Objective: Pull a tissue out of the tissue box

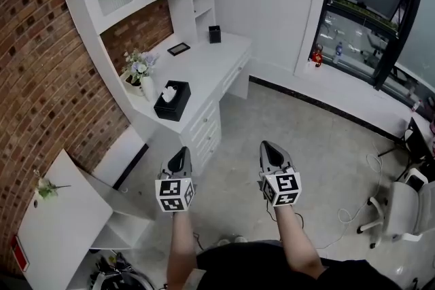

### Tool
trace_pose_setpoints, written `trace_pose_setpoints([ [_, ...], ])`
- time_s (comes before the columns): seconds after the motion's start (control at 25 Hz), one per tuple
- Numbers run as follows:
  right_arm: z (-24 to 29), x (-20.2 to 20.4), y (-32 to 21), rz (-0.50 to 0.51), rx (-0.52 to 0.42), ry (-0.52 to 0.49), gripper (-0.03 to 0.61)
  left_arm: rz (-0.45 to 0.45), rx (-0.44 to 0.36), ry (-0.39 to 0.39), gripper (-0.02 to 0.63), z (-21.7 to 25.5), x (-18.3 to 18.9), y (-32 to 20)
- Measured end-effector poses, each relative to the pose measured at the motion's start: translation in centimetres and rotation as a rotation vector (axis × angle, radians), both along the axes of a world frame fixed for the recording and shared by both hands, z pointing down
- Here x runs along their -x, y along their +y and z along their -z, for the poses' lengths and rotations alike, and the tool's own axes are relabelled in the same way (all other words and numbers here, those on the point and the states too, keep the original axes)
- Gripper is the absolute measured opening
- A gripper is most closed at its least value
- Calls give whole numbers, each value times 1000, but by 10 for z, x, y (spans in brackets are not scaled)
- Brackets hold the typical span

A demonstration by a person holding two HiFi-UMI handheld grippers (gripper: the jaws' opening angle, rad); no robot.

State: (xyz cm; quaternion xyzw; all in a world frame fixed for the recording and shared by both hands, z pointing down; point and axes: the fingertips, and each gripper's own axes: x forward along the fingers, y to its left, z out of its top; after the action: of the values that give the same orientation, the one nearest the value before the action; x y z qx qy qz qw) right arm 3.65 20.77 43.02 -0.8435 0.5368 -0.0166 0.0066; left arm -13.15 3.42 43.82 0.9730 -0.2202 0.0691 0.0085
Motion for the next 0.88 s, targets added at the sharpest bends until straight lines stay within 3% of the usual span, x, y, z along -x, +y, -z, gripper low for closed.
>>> trace_pose_setpoints([
  [0.52, -7, 3, -4, 9, -13, -24, -3, 9, 6, -22, 9, -9, 4, -1],
  [0.88, -9, 5, -3, 7, -8, -36, -3, 31, 18, 7, 11, -11, 11, -4],
])
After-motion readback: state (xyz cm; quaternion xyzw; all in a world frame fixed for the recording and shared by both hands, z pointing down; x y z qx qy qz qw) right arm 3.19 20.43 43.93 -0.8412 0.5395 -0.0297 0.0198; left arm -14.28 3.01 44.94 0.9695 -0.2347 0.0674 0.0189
